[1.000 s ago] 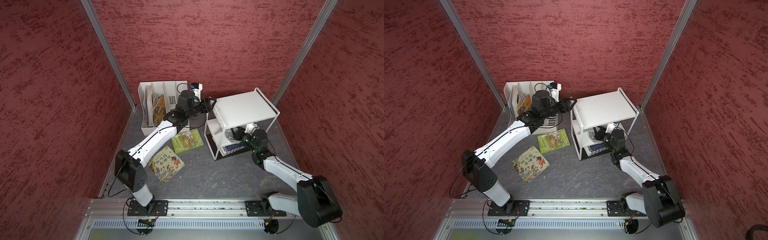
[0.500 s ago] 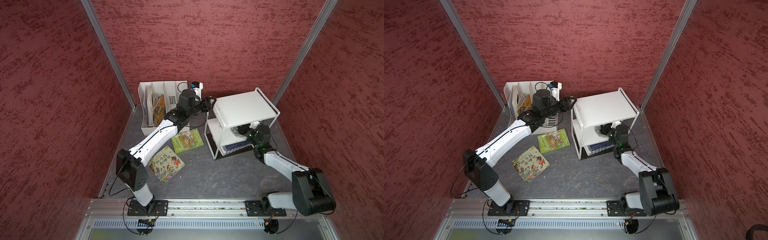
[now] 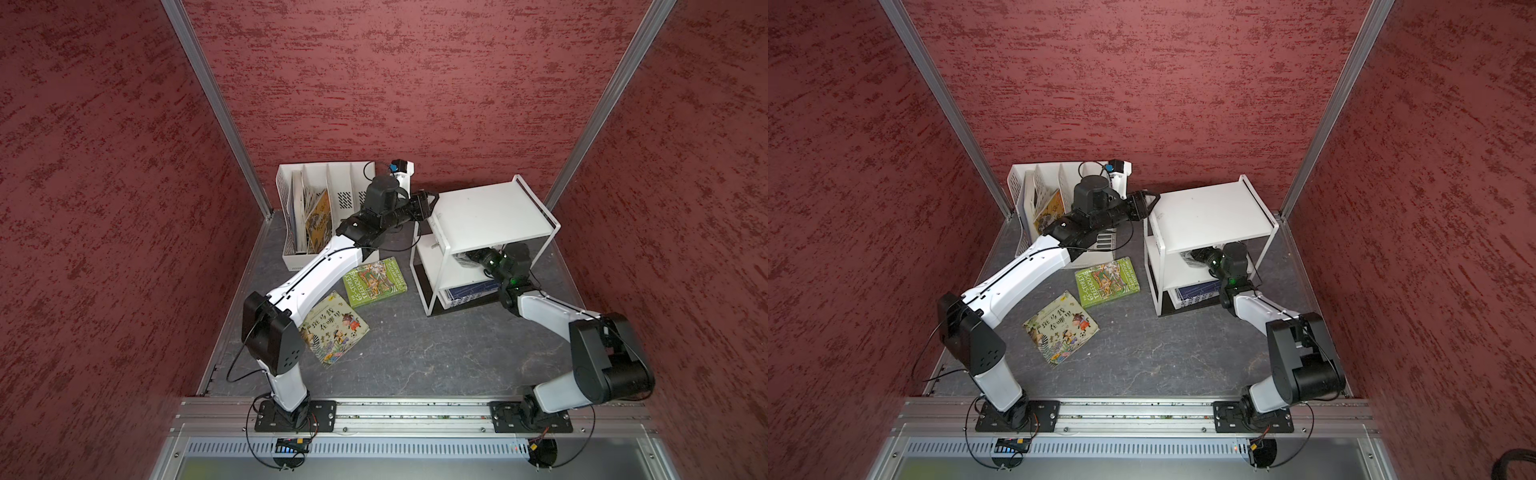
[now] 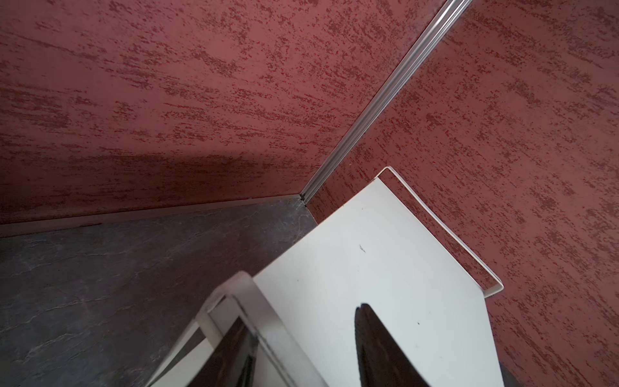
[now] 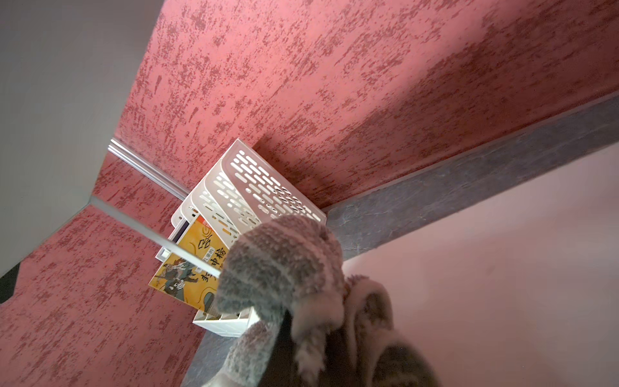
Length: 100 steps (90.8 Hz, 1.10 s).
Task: Wipe the bookshelf clean with a cloth
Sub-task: Wipe the dust from the shelf.
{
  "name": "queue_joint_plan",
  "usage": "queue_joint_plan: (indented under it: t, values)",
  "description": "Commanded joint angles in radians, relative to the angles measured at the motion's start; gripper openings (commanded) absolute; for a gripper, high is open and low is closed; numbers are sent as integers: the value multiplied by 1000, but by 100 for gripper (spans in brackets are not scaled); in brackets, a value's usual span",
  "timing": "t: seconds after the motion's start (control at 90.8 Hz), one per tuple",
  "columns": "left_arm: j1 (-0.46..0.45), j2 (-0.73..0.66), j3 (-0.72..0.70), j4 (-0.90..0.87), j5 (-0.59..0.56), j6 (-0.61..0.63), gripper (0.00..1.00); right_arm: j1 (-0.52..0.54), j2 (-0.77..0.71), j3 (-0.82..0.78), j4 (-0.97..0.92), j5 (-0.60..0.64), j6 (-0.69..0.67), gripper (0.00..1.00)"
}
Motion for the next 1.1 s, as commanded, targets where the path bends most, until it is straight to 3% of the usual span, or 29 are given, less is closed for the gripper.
queue_joint_plan:
  t: [0.0, 0.231, 0.606, 0.848, 1.091]
  values:
    - [-24, 49, -14, -103, 44, 9, 49, 24, 35, -53, -31, -30, 74, 0]
    - [-19, 55, -17, -113, 30, -9, 49, 35, 15, -33, -74, -89, 133, 0]
    - [-16, 57, -17, -119, 32, -11, 49, 113, 127, 57, -112, -109, 192, 0]
    - [-15, 57, -21, -127, 28, -12, 49, 121, 159, 101, -132, -67, 180, 0]
    - [-13, 47, -30, -138, 13, -11, 49, 72, 95, 92, -200, 7, 157, 0]
